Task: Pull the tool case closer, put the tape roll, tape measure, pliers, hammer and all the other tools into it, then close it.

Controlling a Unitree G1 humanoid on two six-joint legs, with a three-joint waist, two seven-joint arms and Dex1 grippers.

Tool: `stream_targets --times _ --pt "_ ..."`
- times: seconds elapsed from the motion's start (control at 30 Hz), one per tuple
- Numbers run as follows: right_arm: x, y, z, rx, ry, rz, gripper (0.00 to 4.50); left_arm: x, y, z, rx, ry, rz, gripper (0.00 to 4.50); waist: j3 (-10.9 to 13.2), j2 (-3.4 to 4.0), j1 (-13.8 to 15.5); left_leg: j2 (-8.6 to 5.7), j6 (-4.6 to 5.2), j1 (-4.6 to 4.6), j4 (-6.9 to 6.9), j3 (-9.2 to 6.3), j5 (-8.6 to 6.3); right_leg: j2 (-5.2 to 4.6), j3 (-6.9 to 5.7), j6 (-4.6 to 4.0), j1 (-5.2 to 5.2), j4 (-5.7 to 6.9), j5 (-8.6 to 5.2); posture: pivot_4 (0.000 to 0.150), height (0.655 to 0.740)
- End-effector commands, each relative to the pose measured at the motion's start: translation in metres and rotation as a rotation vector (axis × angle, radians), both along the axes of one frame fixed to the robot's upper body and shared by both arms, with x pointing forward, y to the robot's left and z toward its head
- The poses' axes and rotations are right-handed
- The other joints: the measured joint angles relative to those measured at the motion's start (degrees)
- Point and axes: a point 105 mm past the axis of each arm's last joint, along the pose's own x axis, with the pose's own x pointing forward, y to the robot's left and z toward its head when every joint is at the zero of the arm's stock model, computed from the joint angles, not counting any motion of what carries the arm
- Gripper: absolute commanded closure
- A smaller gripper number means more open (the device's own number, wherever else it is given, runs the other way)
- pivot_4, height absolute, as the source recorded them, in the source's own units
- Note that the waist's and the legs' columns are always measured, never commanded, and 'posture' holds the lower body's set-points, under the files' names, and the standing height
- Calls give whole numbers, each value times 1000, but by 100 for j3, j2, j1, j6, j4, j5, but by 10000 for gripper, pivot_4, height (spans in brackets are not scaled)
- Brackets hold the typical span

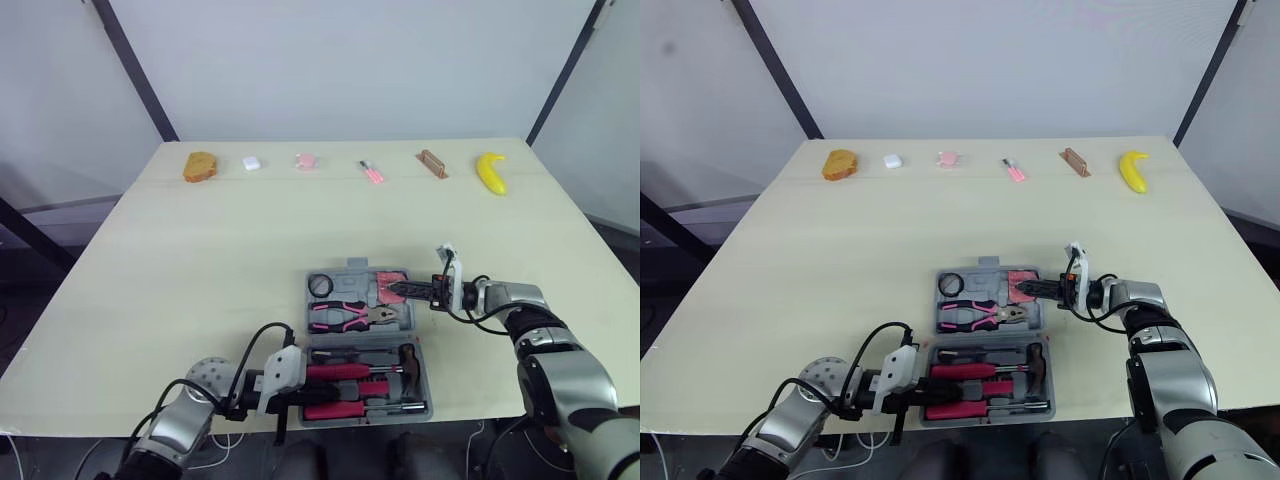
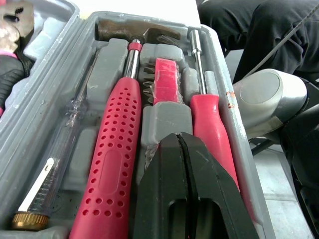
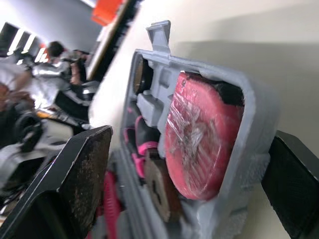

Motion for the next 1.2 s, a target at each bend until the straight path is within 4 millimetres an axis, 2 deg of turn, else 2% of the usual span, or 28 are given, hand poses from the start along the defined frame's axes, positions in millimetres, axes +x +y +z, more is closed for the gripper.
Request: stream_targets --times 0.03,0.2,0.27,0.43,0.53,0.6,0.7,0.77,0.9,1.0,1.13,1.2 --pt "-5 5 27 98 -70 86 621 -6 9 -7 26 71 45 45000 1 1 7 0 0 0 0 -1 0 0 -1 0 0 0 0 1500 7400" --pt "-24 3 35 124 -91 162 621 0 18 8 -5 76 105 45000 1 2 25 0 0 -5 0 -8 0 -4 -5 0 0 -3 0 1500 7400" --pt "-34 2 39 131 -99 192 621 -4 24 17 -27 78 107 45000 1 1 22 0 0 -10 0 -11 0 -3 -7 0 -4 -3 0 1500 7400" --pt "-66 4 52 162 -123 263 621 -17 56 35 -26 72 144 45000 12 14 20 3 0 -19 -2 -31 0 -5 -9 -1 -14 -6 -1 1500 7400" --pt "-91 -1 57 159 -126 295 621 -3 91 43 16 26 251 45000 15 15 64 2 0 -24 -2 -43 0 -9 -22 -1 -13 -8 -2 1500 7400" --pt "-104 -3 59 154 -124 309 621 1 106 44 40 13 284 45000 16 15 101 -4 0 -25 -2 -48 0 -12 -27 -1 -13 -7 -2 1500 7400" --pt "-125 -11 58 73 -164 300 621 13 124 46 25 -1 366 45000 16 15 135 -8 0 -23 1 -42 0 -13 -22 1 -9 -9 -3 1500 7400" --pt "-126 -19 57 7 -216 232 621 21 127 52 -27 -14 406 45000 21 3 155 -9 0 -25 1 -39 0 -11 -24 1 -9 -12 -3 1500 7400" --pt "-119 -47 46 -161 -330 37 0 26 126 63 -92 -44 443 32492 19 -6 169 -8 0 -25 2 -24 0 -10 -24 2 -8 -10 -3 1500 7400" --pt "-132 -69 32 -313 -381 19 0 29 130 67 -98 -70 487 17052 20 -8 186 -8 0 -27 1 -11 0 -10 -24 3 -8 -14 -4 1500 7400" --pt "-129 -104 27 -460 -564 -134 0 28 132 72 -64 -129 534 122 20 -18 166 -7 0 -24 1 -10 0 -8 -22 3 -7 -13 -4 1500 7400" --pt "-129 -116 26 -492 -626 -180 0 29 134 74 -52 -147 558 122 21 -20 163 -6 0 -20 2 -5 0 -6 -16 3 -6 -12 -4 1500 7400"
